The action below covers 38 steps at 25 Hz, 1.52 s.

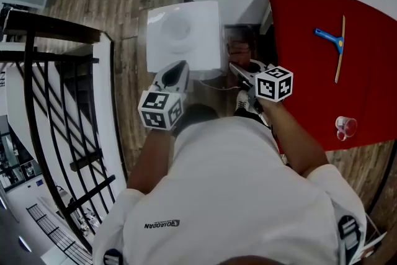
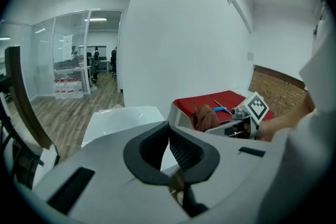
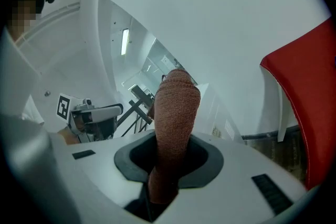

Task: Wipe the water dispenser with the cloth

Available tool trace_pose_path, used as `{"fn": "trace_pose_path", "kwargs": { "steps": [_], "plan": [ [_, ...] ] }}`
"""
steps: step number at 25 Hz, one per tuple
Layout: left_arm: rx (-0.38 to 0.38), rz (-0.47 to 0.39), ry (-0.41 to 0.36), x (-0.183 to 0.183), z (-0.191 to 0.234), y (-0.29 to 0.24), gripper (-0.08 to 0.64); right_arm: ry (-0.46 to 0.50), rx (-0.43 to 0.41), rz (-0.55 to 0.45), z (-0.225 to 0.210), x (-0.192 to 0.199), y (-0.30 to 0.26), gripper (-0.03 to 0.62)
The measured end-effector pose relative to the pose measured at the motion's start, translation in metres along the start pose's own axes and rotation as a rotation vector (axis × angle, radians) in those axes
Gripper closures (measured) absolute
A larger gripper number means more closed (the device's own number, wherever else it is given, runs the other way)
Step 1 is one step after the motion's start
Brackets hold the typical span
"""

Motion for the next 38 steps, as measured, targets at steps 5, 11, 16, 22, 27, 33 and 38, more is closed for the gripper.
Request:
{"fn": "trace_pose_path", "kwargs": {
  "steps": [5, 11, 16, 22, 27, 33, 38],
  "plan": [
    [0.032, 0.045, -0.067, -0.004, -0.005, -0.011, 0.560, -0.063, -0.018, 0.001, -0.014, 0.003, -0.014, 0.506],
    [0.047, 0.092, 0.004, 0.011, 0.012, -0.034, 0.560, -0.066, -0.068, 0.009, -0.029, 0.013, -0.044, 0.506],
    [0.063, 0.116, -0.032, 0.014, 0.018, -0.052, 0.560, -0.095, -0.102, -0.011, -0.046, 0.023, -0.060, 0.506],
    [0.099, 0.134, -0.051, 0.013, 0.016, -0.064, 0.560, -0.144, -0.086, 0.009, -0.067, 0.041, -0.069, 0.506],
    [0.105, 0.157, -0.058, 0.016, 0.017, -0.065, 0.560, -0.182, -0.067, 0.048, -0.088, 0.060, -0.082, 0.506],
    [0.088, 0.176, -0.036, 0.022, 0.022, -0.060, 0.560, -0.245, -0.052, 0.065, -0.116, 0.082, -0.090, 0.506],
    [0.069, 0.183, 0.027, 0.024, 0.031, -0.056, 0.560, -0.276, -0.020, 0.126, -0.141, 0.109, -0.100, 0.507]
  ]
}}
Point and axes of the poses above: the fingertips, and each gripper's own axes: y backward along the fingers, z to its left, x out of its underside, the point moved 7 cm from there along y, backward along the fingers, and after that the axes turned 12 degrees about -z, right-handed, at the moved point
